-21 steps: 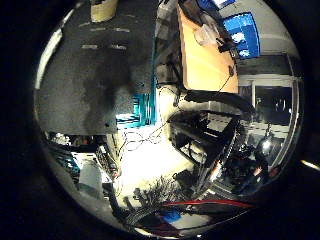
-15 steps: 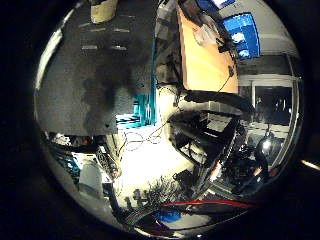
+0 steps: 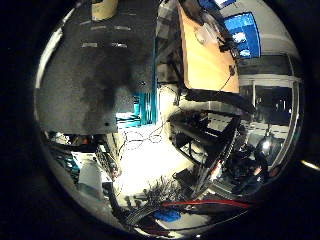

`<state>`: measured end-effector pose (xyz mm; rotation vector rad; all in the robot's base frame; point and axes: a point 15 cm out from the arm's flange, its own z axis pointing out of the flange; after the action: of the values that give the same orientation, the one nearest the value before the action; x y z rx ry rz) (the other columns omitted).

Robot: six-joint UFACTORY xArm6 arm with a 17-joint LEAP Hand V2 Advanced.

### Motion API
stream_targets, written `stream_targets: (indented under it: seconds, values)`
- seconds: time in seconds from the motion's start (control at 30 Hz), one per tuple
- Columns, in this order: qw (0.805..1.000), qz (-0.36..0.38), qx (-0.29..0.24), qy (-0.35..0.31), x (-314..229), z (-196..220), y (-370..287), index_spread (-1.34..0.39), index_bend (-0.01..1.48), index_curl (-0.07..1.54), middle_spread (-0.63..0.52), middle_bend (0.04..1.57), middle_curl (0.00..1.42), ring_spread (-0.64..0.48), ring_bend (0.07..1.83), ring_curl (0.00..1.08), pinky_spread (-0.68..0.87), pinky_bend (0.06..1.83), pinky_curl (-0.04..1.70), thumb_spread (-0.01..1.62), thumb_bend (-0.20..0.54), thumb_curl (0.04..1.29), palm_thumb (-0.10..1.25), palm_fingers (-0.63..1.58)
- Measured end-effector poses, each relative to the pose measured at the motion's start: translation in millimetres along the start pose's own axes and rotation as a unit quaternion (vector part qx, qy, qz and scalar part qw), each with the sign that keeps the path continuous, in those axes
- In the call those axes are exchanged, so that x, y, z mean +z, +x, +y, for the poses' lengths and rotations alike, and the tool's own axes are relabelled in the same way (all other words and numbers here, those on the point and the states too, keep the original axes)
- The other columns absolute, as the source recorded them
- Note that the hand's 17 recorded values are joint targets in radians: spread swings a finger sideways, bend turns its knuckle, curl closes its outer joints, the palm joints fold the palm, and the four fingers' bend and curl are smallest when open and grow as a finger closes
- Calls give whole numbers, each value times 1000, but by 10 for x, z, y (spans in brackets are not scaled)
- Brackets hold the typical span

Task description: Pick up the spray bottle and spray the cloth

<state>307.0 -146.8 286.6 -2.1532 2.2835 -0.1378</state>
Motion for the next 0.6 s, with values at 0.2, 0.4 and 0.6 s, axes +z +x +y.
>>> stream_targets:
  seconds: [0.2, 0.4, 0.6]
  values:
    - [1000, 1, 14, 0, 2, 38, 99, -394, 196, 421, -27, 188, 323, 103, 202, 243, 387, 192, 218, 1246, -14, 332, 760, 432]
    - [1000, -10, 23, 3, 6, 73, 164, -384, 178, 400, -32, 192, 326, 104, 221, 249, 376, 201, 230, 1246, -17, 327, 725, 418]
    - [997, -59, 45, 27, 14, 96, 227, -362, 162, 361, -26, 194, 334, 88, 259, 257, 379, 234, 250, 1247, -15, 323, 698, 396]
